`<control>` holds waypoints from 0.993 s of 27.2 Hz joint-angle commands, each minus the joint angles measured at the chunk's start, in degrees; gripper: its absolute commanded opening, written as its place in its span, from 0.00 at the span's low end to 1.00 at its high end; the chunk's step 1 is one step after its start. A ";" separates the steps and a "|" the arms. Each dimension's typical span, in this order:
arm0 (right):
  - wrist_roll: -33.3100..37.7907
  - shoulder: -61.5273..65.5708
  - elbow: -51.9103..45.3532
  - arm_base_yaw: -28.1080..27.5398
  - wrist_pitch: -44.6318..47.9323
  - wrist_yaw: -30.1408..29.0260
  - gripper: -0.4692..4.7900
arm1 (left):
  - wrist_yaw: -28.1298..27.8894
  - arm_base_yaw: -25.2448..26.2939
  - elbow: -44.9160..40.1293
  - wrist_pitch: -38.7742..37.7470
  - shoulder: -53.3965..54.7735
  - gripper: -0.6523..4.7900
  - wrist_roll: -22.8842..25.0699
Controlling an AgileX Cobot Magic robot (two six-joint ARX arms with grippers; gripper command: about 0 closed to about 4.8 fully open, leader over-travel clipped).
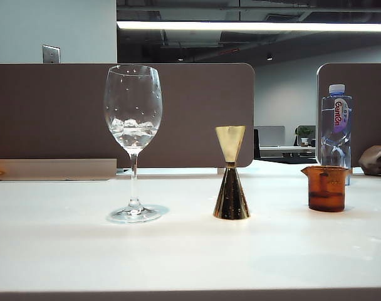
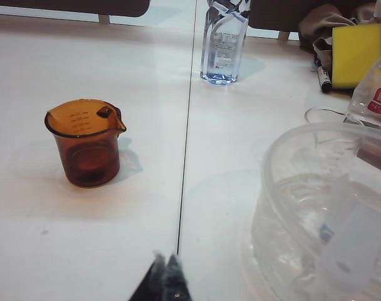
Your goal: Pick up the small amber measuring cup and pour the water in it into the jigger, then pick up the jigger and pour the water in it into the wine glass.
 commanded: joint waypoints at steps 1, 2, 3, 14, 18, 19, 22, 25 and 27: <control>0.07 -0.02 -0.39 -0.07 0.11 -0.02 0.08 | -0.15 0.09 0.09 -0.50 0.07 0.12 -0.09; 0.07 -0.02 -0.39 -0.07 0.11 -0.02 0.08 | -0.15 0.09 0.09 -0.50 0.07 0.12 -0.09; 0.04 -0.02 -0.39 -0.07 0.11 -0.02 0.08 | -0.15 0.09 0.09 -0.50 0.07 0.12 -0.09; 0.07 -0.02 -0.39 -0.07 0.11 -0.02 0.08 | -0.15 0.02 0.09 -0.50 0.07 0.12 -0.09; 0.07 -0.02 -0.39 -0.07 0.11 -0.02 0.08 | -0.17 0.02 0.09 -0.50 0.09 0.12 0.07; 0.07 -0.02 -0.39 -0.07 0.11 -0.02 0.08 | -0.17 0.00 0.09 -0.50 0.22 0.12 0.07; 0.07 -0.02 -0.39 -0.07 0.13 -0.02 0.08 | 0.55 -0.92 1.90 4.37 2.36 0.12 -1.20; 0.07 -0.02 -0.39 -0.07 0.11 -0.02 0.08 | 1.44 -5.38 11.47 9.38 8.61 0.12 -1.73; 0.07 -0.02 -0.39 -0.07 0.11 -0.02 0.08 | 4.13 -7.50 17.66 9.11 11.65 0.12 -3.30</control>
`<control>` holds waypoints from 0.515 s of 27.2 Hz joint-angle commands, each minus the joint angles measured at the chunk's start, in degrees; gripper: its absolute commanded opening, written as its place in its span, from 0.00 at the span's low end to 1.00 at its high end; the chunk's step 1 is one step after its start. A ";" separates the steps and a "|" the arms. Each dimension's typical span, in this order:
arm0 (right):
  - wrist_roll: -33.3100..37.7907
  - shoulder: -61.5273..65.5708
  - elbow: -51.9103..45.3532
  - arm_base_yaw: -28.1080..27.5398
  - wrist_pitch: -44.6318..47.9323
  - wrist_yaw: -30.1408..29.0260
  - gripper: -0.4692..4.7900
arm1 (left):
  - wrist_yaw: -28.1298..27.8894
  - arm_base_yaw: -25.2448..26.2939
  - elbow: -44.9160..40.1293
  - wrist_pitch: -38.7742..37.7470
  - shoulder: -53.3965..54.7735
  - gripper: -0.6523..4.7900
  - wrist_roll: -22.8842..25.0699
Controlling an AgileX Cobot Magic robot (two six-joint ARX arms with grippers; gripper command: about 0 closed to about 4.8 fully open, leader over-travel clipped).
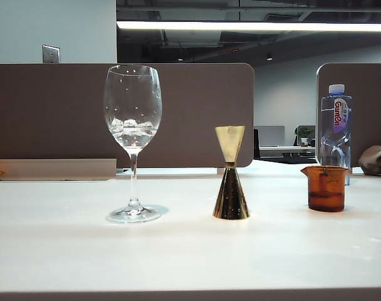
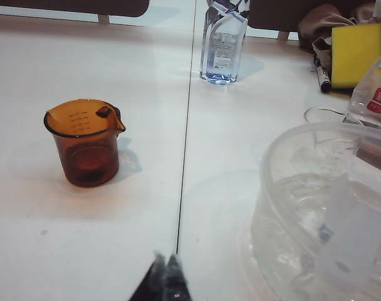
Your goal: Pick up the small amber measuring cup and pour the water in it into the jigger, then pick up the jigger and pour the water in it into the wine glass.
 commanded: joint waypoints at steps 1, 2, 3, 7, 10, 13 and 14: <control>0.07 -0.02 -0.39 -0.07 0.13 -0.02 0.08 | 5.79 -3.28 9.84 1.36 4.39 0.12 -3.13; 0.07 -0.02 -0.39 -0.07 0.11 -0.02 0.08 | 8.41 -4.31 13.79 0.72 6.23 0.12 -4.22; 0.07 -0.02 -0.39 -0.07 0.11 -0.02 0.08 | 10.01 -4.83 16.31 -0.02 7.30 0.12 -4.55; 0.07 -0.02 -0.39 -0.07 0.13 -0.02 0.08 | 20.28 -6.93 32.92 -12.48 13.64 0.12 -4.48; 0.07 -0.02 -0.39 -0.07 0.11 -0.02 0.08 | 24.28 -7.02 44.15 -26.91 17.22 0.12 -4.48; 0.07 -0.02 -0.39 -0.07 0.11 -0.02 0.08 | 24.92 -6.95 54.01 -42.07 19.85 0.12 -4.48; 0.07 -0.02 -0.39 -0.07 0.11 -0.02 0.08 | 24.94 -6.91 56.63 -46.10 20.24 0.12 -4.46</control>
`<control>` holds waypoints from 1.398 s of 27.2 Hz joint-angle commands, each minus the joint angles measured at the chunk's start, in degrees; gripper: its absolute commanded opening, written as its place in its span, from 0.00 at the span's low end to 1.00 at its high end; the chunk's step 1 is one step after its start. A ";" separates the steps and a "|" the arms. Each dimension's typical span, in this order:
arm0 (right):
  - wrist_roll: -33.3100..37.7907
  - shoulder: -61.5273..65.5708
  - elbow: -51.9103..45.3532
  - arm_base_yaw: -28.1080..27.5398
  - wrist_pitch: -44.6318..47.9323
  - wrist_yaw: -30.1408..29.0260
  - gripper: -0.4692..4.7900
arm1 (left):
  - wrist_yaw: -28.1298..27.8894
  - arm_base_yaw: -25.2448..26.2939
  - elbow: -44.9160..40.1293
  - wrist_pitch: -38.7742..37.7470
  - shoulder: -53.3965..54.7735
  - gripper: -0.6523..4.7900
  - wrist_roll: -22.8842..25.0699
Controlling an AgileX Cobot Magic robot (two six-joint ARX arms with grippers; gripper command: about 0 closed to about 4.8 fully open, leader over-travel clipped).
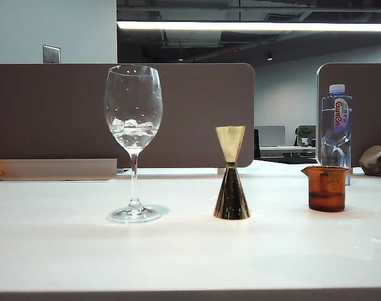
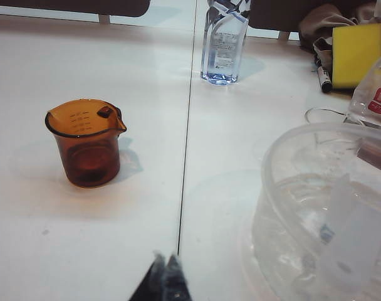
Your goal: Pick up the small amber measuring cup and pour the water in it into the jigger, then pick up the jigger and pour the water in it into the wine glass.
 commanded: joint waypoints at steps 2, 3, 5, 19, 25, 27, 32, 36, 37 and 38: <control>0.07 -0.02 -0.39 -0.07 0.13 0.00 0.08 | 0.76 0.13 12.76 -24.57 1.49 0.12 -0.39; 0.07 -0.02 -0.39 -0.07 0.11 0.00 0.08 | 0.74 0.22 15.13 -28.20 1.36 0.12 -0.39; 0.07 -0.02 -0.39 -0.07 0.11 0.00 0.08 | 0.76 0.74 18.53 -33.03 0.76 0.12 -0.37; 0.07 -0.02 -0.39 -0.07 0.11 -0.02 0.08 | 5.44 -5.92 33.66 -47.91 -5.11 0.12 3.13; 0.07 -0.02 -0.39 -0.07 0.11 -0.02 0.08 | 5.84 -12.17 33.66 -47.91 -6.16 0.12 6.95; 0.07 -0.02 -0.39 -0.04 0.13 0.00 0.08 | 5.88 -14.97 33.66 -47.91 -6.21 0.12 6.91; 0.07 -0.02 -0.39 -0.04 0.11 0.00 0.08 | 4.20 -16.35 33.55 -47.91 -6.19 0.12 7.19; 0.07 -0.02 -0.39 -0.04 0.11 0.00 0.08 | 4.39 -15.85 33.55 -47.91 -6.19 0.12 7.13; 0.07 -0.02 -0.39 -0.04 0.11 0.00 0.08 | 4.55 -15.85 33.55 -47.91 -6.21 0.12 7.08; 0.07 -0.02 -0.39 -0.04 0.13 0.00 0.08 | 4.68 -15.82 33.57 -47.91 -6.21 0.12 7.13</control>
